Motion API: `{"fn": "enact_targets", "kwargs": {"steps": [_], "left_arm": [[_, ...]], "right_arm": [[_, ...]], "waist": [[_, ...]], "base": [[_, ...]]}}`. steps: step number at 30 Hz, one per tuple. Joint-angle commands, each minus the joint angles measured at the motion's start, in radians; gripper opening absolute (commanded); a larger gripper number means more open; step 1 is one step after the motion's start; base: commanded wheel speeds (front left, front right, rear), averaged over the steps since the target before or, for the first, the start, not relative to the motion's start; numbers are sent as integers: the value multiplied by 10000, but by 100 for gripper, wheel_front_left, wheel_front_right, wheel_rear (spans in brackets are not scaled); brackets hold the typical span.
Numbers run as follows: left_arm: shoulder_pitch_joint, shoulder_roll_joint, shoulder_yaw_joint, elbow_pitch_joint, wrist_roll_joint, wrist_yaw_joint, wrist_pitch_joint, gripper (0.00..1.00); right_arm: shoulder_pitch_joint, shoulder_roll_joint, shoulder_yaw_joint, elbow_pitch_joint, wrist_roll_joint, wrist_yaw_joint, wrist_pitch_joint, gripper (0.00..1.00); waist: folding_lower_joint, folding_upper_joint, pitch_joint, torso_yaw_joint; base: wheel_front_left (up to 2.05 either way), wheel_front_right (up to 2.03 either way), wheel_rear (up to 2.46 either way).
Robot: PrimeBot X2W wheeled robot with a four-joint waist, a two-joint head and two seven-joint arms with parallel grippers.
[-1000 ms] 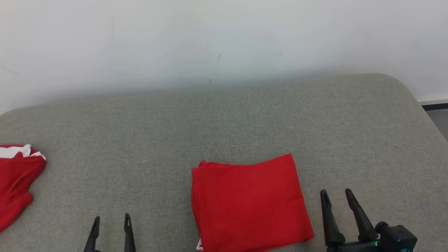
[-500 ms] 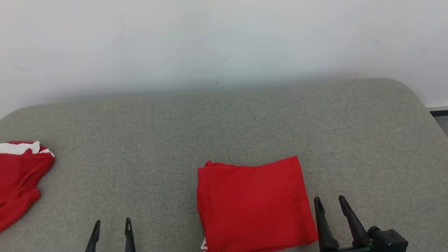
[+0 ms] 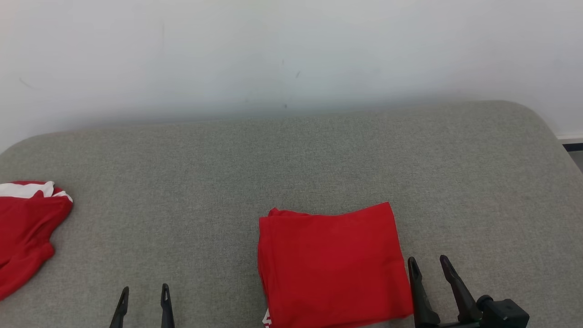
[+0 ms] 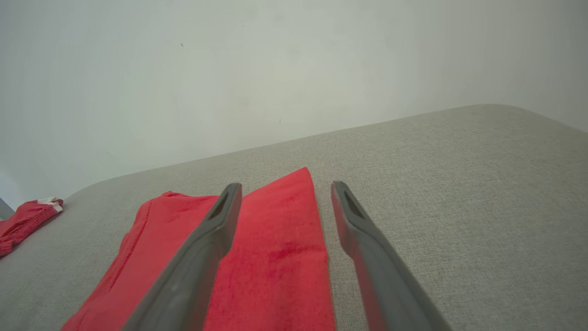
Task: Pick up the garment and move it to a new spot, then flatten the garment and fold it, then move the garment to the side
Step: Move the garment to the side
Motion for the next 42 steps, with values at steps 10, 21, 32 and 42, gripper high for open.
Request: {"fn": "enact_targets", "kwargs": {"steps": [10, 21, 32, 42], "left_arm": [[62, -14, -9, -33, 54, 14, -31, 100], [45, -14, -50, -35, 13, 63, -31, 100], [8, -14, -39, -16, -8, 71, -31, 100], [-157, -16, -213, -69, -43, 17, -31, 100]], "right_arm": [[103, 10, -7, 48, -75, -26, 1, 100], [93, -24, 7, 73, -72, -26, 1, 100], [-94, -8, -138, 232, -144, -26, 1, 100], [-1363, -398, -225, 1598, -409, -26, 1, 100]], "waist": [[0, 0, -9, -4], [0, 0, -14, 29], [0, 0, 6, 71], [0, 0, 336, 310]], "base": [[0, 0, 0], [0, 0, 0], [0, 0, 0], [0, 0, 0]]}}
